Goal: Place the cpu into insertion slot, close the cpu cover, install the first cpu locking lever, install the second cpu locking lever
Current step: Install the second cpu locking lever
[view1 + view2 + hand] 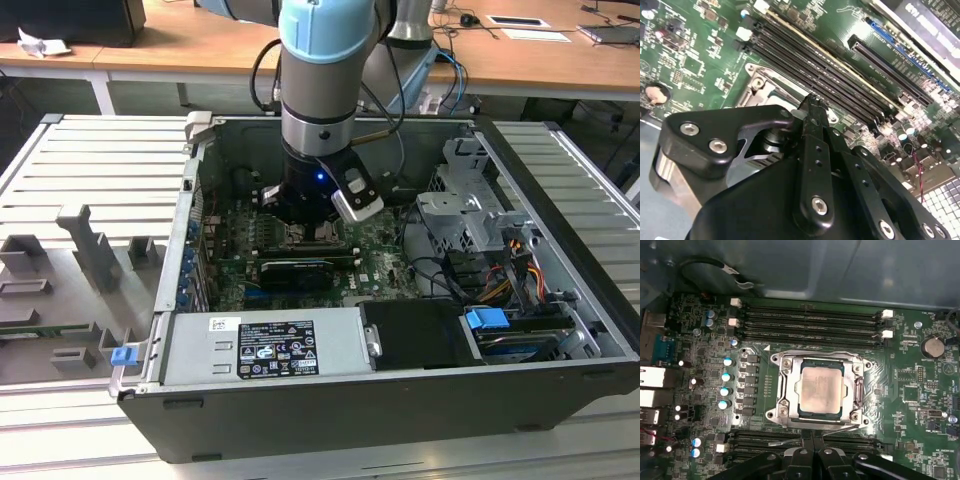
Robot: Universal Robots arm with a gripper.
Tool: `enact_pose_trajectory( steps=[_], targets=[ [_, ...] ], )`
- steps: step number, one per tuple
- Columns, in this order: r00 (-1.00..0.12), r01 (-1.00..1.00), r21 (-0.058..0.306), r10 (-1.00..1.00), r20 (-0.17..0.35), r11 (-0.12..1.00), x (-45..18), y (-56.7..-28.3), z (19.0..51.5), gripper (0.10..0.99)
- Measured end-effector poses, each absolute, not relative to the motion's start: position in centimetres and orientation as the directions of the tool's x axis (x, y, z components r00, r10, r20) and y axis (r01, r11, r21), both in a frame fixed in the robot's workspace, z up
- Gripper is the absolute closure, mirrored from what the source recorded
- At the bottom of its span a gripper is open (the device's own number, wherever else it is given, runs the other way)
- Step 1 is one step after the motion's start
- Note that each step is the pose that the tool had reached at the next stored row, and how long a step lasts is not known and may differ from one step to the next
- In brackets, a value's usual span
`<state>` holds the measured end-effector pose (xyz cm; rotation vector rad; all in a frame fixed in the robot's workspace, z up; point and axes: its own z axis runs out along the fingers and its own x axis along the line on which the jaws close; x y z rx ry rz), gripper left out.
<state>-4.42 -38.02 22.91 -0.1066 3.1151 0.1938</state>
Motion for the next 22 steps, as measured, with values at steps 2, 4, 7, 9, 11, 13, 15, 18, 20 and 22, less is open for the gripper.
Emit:
enact_pose_trajectory(
  steps=[2, 4, 7, 9, 11, 13, 15, 18, 20, 22],
  targets=[
    [-0.998, -0.069, 0.123, -0.067, -0.023, 0.990, -4.4, -38.0, 22.7, 0.980],
    [-0.997, -0.069, 0.123, -0.067, -0.023, 0.990, -4.5, -38.0, 22.5, 0.980],
    [-0.998, -0.069, 0.123, -0.067, -0.023, 0.990, -4.5, -38.0, 22.2, 0.980],
    [-0.998, -0.069, 0.123, -0.067, -0.023, 0.990, -4.5, -38.0, 22.0, 0.980],
    [-0.998, -0.069, 0.124, -0.067, -0.023, 0.990, -4.5, -38.0, 22.0, 0.980],
    [-0.998, -0.069, 0.125, -0.067, -0.023, 0.990, -4.5, -38.0, 21.9, 0.980],
    [-0.998, -0.069, 0.128, -0.067, -0.023, 0.989, -4.7, -38.0, 21.9, 0.980],
    [-0.997, -0.069, 0.136, -0.067, -0.024, 0.988, -5.5, -38.0, 21.7, 0.980],
    [-0.997, -0.070, 0.136, -0.068, -0.024, 0.988, -5.9, -38.0, 21.6, 0.980],
    [-0.997, -0.074, 0.142, -0.071, -0.025, 0.987, -6.1, -38.0, 21.4, 0.980]
  ],
)
